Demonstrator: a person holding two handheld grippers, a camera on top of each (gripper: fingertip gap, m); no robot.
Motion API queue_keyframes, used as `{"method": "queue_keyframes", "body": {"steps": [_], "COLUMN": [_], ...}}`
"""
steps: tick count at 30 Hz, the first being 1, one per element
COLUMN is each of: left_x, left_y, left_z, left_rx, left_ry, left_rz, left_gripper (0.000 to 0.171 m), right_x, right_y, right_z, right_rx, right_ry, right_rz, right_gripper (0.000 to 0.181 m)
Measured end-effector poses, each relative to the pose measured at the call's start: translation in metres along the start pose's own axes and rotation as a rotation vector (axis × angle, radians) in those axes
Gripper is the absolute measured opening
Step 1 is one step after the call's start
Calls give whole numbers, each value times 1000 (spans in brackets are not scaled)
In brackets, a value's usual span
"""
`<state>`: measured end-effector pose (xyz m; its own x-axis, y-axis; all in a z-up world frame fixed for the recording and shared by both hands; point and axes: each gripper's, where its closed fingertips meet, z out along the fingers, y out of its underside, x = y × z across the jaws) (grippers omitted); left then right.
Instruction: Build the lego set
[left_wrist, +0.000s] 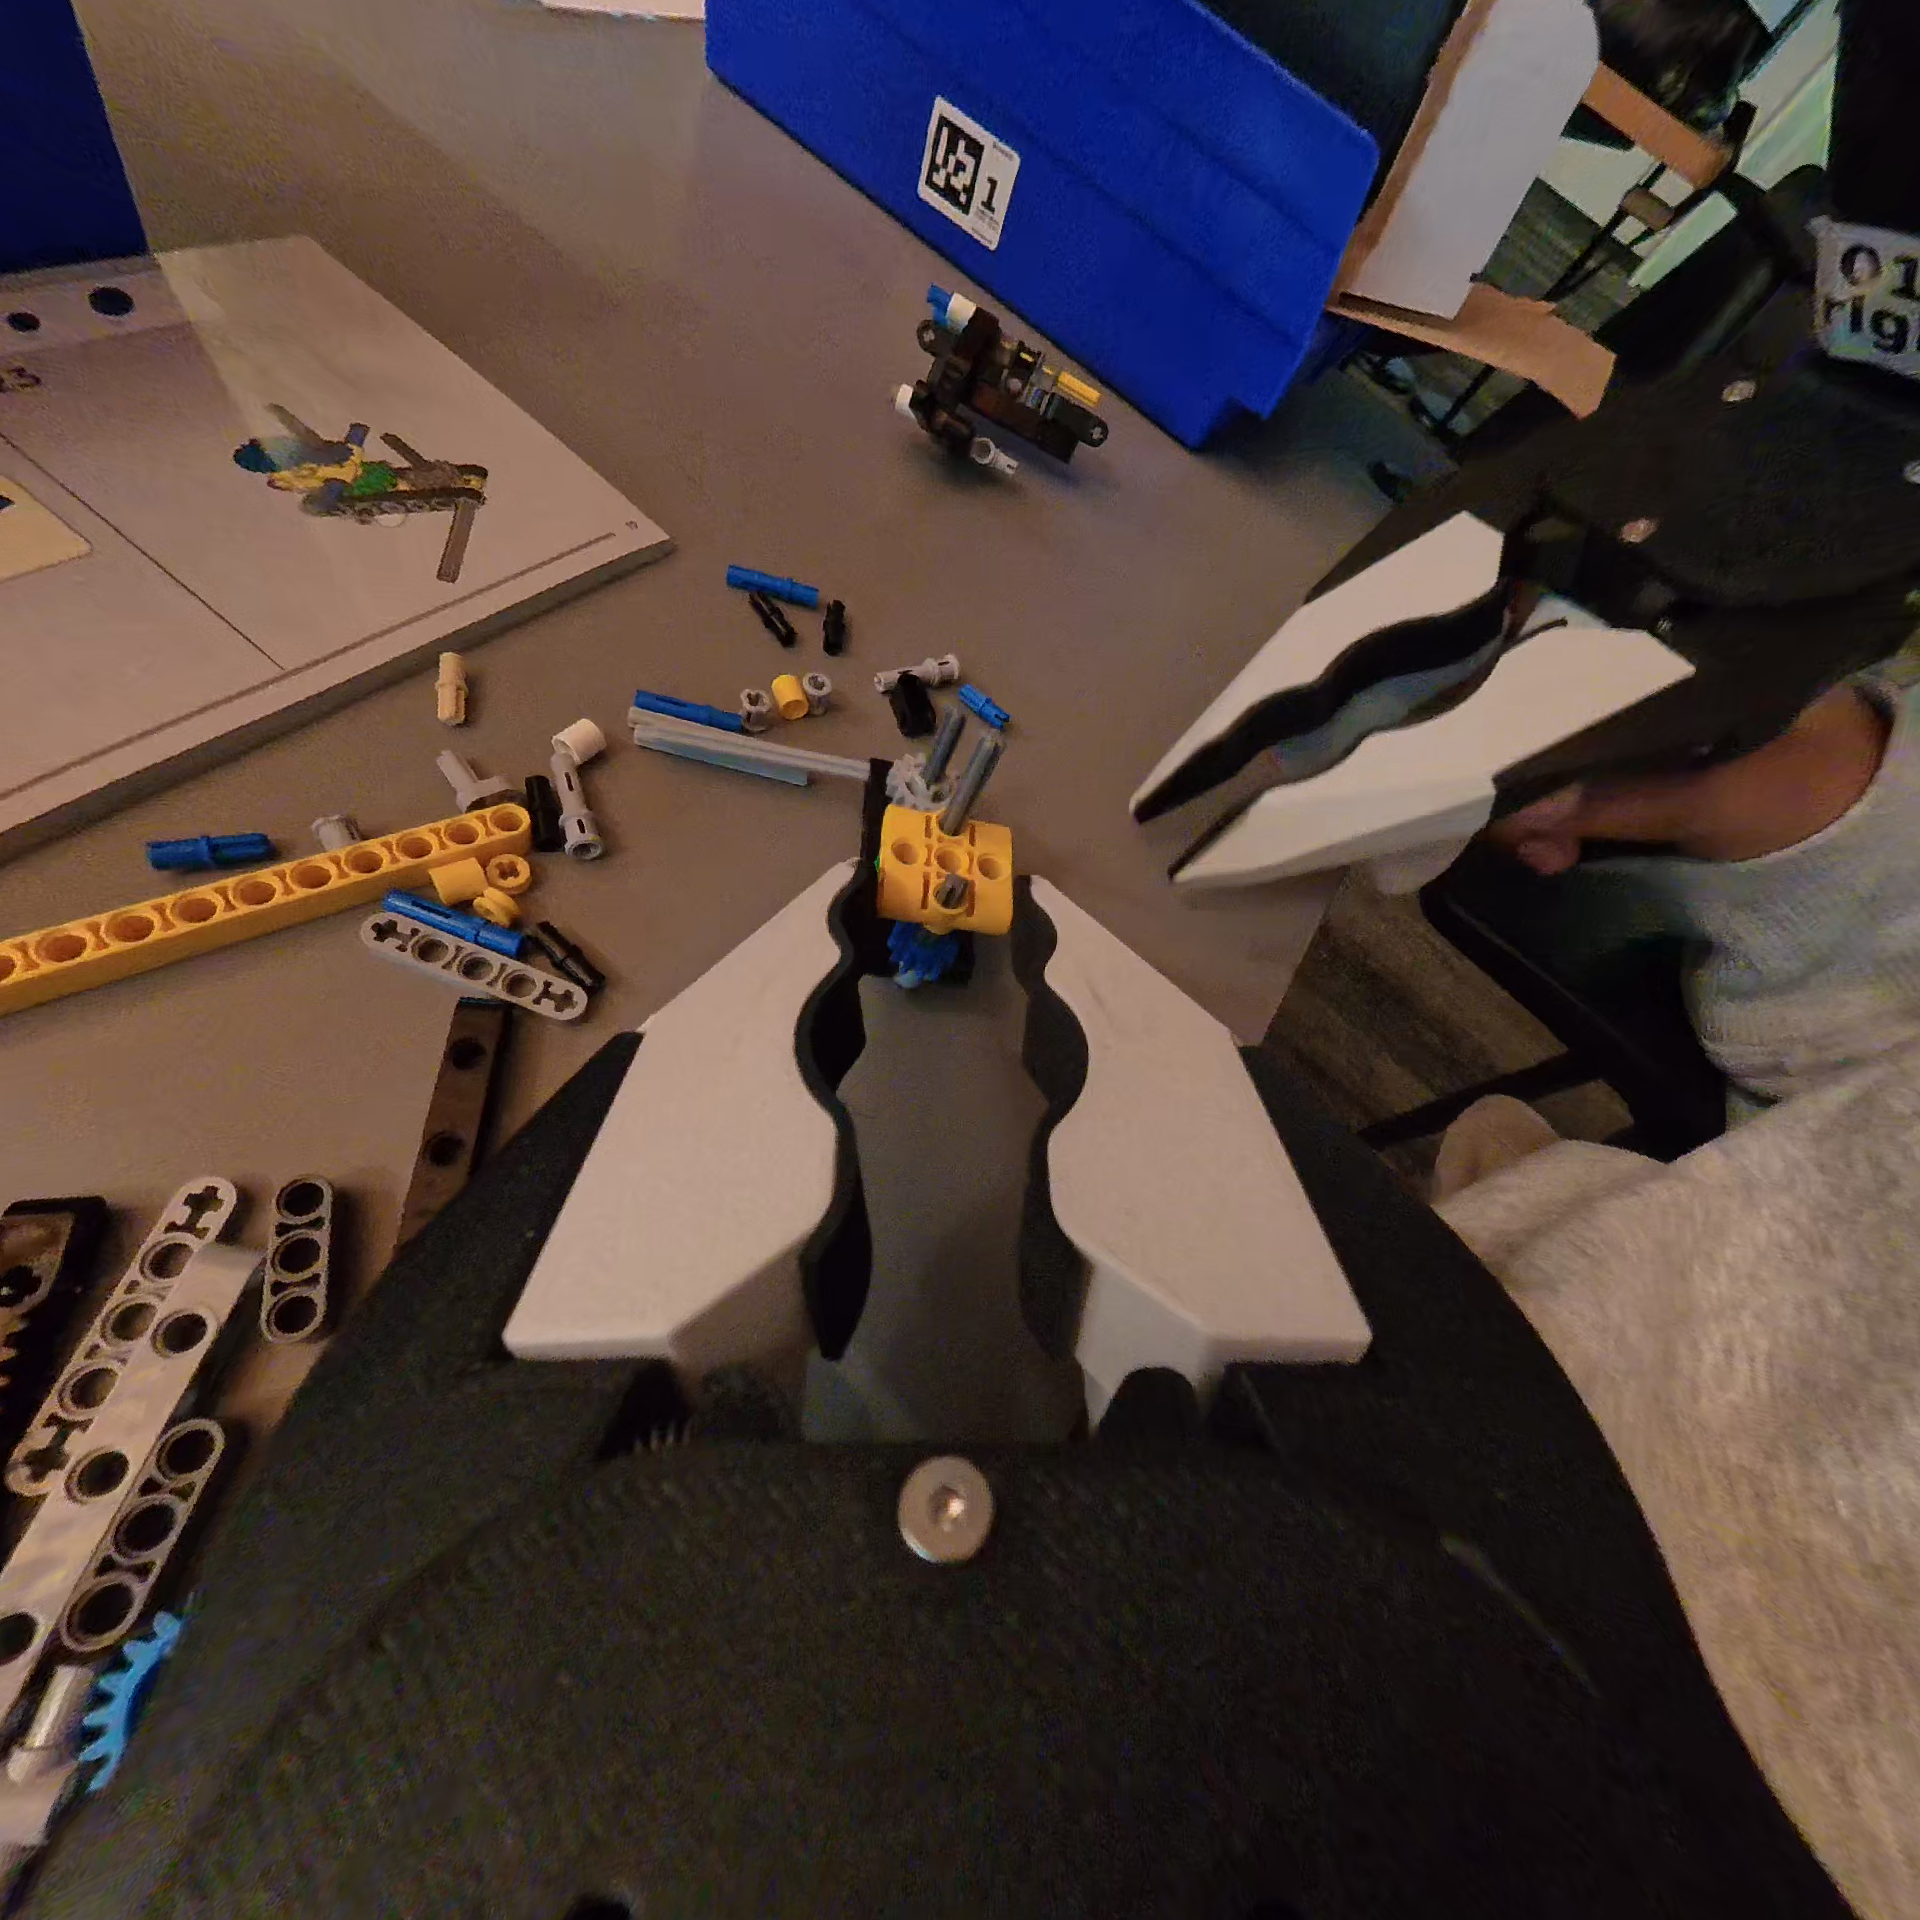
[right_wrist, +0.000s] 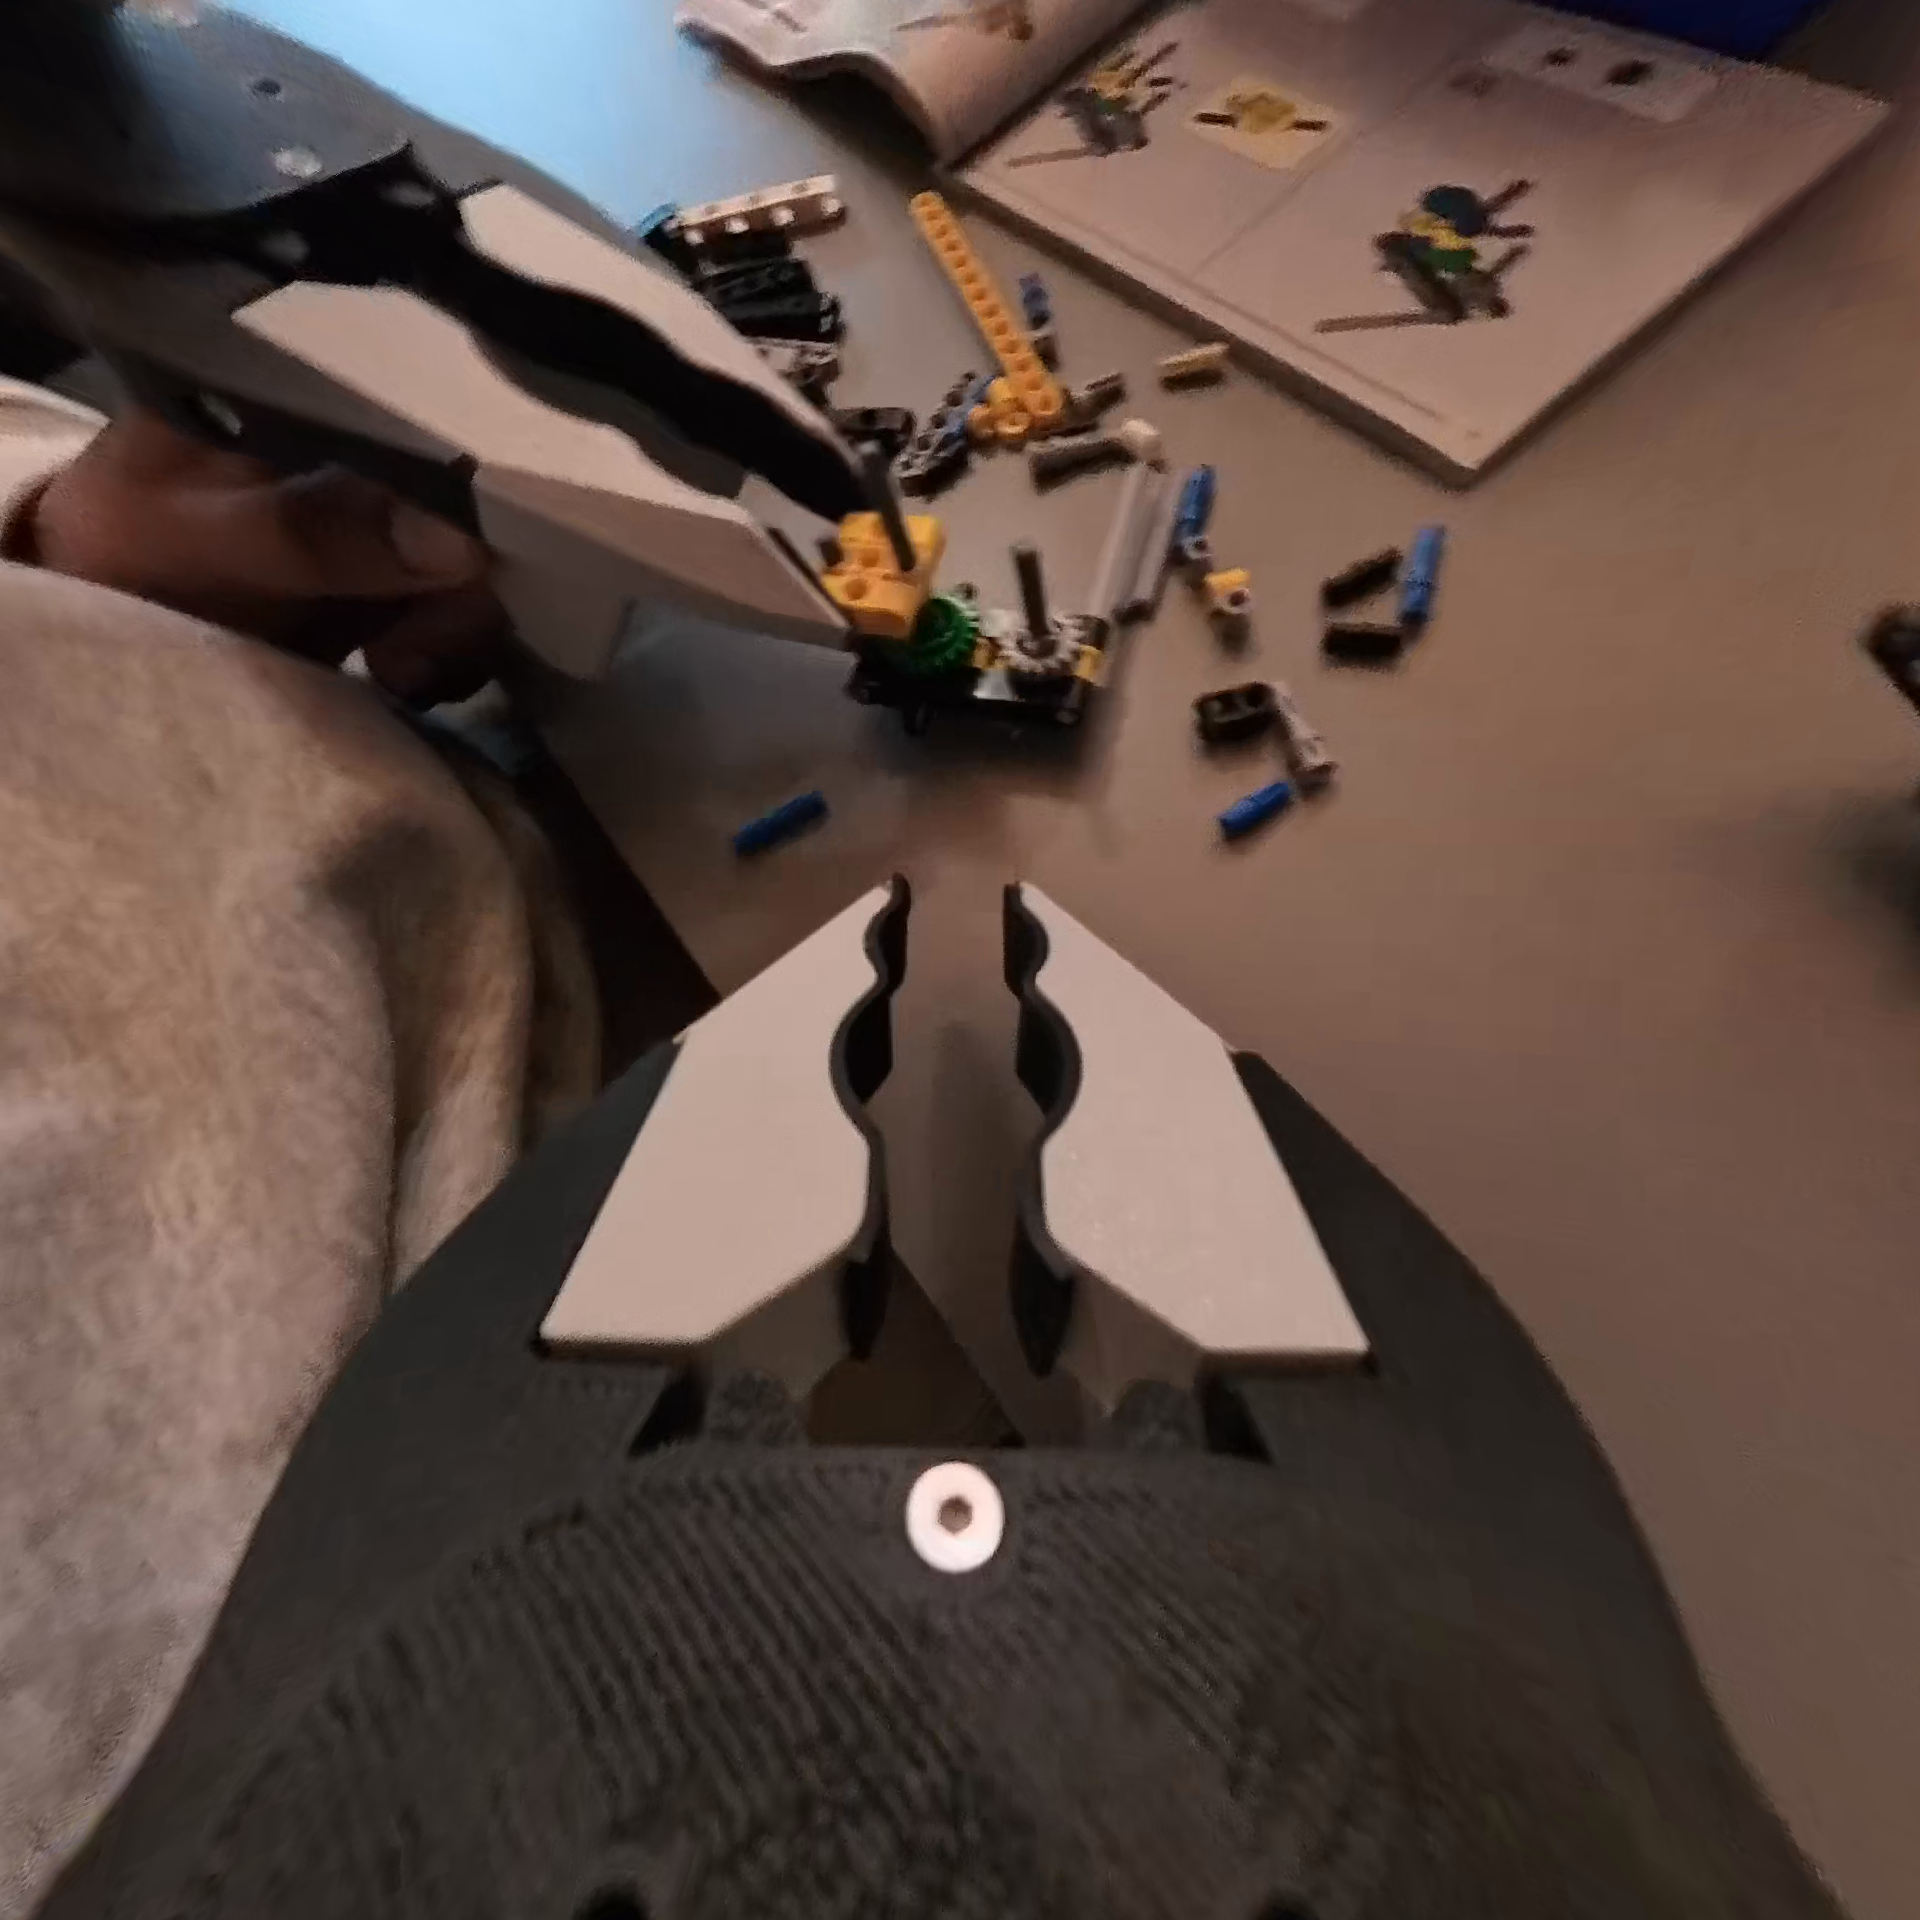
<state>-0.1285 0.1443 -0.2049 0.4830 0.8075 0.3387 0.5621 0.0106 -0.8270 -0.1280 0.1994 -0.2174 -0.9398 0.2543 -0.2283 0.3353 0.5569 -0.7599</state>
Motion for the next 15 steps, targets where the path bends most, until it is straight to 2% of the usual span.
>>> {"method": "queue_keyframes", "body": {"steps": [4, 9, 15], "left_x": [0, 3, 17], "left_y": [-2, -2, 40], "left_z": [-6, -26, -27], "left_rx": [6, 10, -167], "left_ry": [3, -2, -4], "left_rz": [9, 18, 98], "left_gripper": [31, 35, 27], "right_x": [-21, -18, -11], "right_y": [-4, -4, -9], "right_z": [11, 16, 17], "right_rx": [15, 22, 57], "right_ry": [-75, -54, -22], "right_rz": [-64, -78, -66], "right_gripper": [16, 16, 19]}}
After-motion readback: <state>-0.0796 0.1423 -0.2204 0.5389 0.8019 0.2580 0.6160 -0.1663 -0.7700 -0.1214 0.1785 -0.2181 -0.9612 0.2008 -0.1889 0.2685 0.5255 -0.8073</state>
